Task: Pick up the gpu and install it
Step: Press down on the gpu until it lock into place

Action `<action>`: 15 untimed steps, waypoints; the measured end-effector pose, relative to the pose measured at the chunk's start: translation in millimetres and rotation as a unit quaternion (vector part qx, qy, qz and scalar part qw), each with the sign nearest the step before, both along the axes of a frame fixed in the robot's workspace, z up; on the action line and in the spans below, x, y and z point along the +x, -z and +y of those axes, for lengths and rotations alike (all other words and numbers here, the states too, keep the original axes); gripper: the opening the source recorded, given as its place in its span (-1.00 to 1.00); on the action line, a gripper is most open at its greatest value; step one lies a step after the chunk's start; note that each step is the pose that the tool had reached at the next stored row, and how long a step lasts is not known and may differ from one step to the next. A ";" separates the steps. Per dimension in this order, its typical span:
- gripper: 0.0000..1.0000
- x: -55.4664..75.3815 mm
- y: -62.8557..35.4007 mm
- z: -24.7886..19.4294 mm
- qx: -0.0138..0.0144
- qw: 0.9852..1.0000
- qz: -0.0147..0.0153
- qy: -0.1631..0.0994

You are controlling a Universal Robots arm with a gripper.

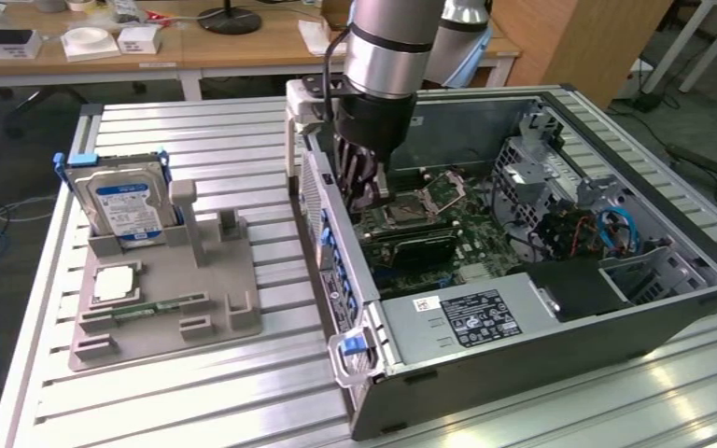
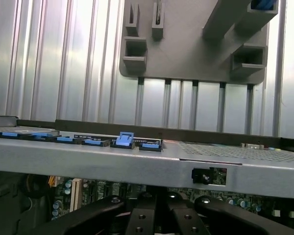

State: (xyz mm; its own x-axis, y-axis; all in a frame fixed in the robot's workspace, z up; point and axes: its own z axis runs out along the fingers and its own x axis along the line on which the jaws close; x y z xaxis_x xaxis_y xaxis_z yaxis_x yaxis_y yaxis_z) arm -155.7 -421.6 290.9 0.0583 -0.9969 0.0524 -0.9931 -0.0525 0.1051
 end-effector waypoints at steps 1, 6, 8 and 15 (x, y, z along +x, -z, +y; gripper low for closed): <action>-0.80 0.1 -0.1 -1.3 0.000 1.000 0.000 0.000; -0.80 0.9 -0.1 -6.0 0.000 1.000 0.001 0.000; -0.80 1.4 -0.1 -7.4 0.000 1.000 0.002 0.000; -0.80 2.7 -0.2 -9.7 0.001 1.000 0.004 0.000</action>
State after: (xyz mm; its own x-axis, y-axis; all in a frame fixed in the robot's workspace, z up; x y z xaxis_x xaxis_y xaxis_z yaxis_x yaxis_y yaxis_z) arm -153.0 -431.2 291.1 0.0587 -0.9970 0.0495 -0.9922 -0.0528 0.1125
